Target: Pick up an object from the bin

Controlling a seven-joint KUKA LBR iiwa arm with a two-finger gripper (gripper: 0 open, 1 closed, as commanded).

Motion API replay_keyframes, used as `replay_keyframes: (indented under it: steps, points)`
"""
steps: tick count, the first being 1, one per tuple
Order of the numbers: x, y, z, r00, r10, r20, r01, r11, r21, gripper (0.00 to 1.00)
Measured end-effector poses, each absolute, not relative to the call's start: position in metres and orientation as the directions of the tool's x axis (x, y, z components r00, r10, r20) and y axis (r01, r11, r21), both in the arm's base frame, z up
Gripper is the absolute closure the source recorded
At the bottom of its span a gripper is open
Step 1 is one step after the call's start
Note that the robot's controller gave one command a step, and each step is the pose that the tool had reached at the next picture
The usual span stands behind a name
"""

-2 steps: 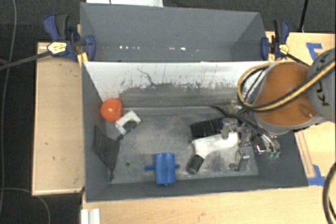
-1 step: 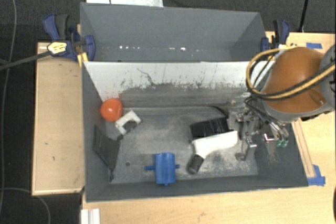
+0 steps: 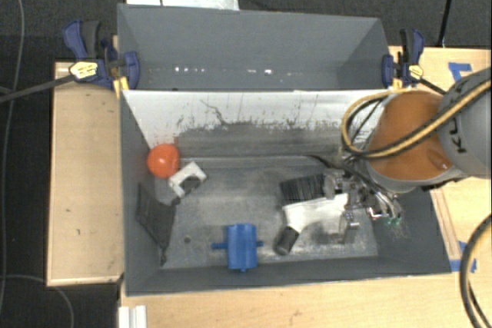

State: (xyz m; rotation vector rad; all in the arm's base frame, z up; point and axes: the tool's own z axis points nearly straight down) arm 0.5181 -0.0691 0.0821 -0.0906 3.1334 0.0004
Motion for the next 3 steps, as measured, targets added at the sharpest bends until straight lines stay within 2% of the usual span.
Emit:
replay_keyframes:
  steps: [1,3]
  points:
    - [0.5253,-0.0636,0.0643,-0.998,-0.062,-0.028,-0.062,0.998,-0.006,1.0]
    - [0.5238,-0.0627,0.0728,-0.998,-0.063,-0.023,-0.063,0.998,-0.005,1.0]
